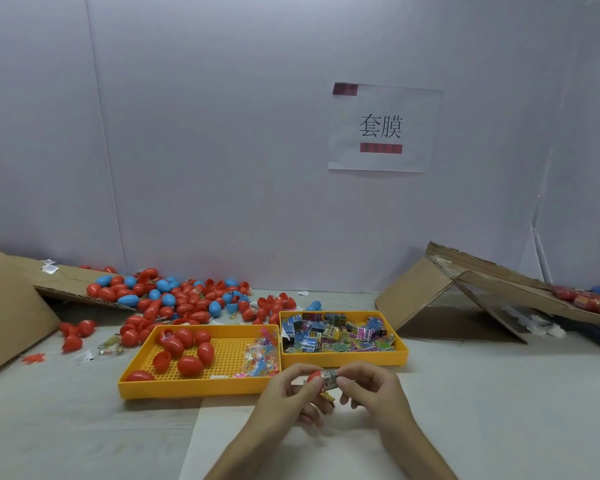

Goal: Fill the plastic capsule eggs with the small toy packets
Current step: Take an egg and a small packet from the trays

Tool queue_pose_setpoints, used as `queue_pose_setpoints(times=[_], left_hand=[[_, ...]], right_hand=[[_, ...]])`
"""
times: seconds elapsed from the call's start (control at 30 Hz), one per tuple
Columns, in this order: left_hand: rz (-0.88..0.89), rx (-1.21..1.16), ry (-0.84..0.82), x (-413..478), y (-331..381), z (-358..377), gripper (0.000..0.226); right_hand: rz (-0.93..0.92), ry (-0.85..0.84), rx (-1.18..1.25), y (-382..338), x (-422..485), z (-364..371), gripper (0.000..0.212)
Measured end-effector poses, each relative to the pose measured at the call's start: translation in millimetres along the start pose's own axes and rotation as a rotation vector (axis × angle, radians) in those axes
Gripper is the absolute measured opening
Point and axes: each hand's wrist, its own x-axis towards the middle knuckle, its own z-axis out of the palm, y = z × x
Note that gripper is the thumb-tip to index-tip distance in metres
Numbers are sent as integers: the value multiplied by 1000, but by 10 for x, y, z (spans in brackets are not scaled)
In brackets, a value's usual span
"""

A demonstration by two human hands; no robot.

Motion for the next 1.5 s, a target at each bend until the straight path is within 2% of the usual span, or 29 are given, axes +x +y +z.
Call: queue_pose_setpoints(times=[0.3,0.6,1.5], left_hand=[[40,27,37,-5,-8,-8,42],[21,6,-7,-27,-4,-2,24],[138,259,129,-26,-44,6,28]], right_hand=[[94,-8,44,54,11,21,4],[87,-12,28,59,34,-14,1],[147,-24,52,28,16,-8,9]])
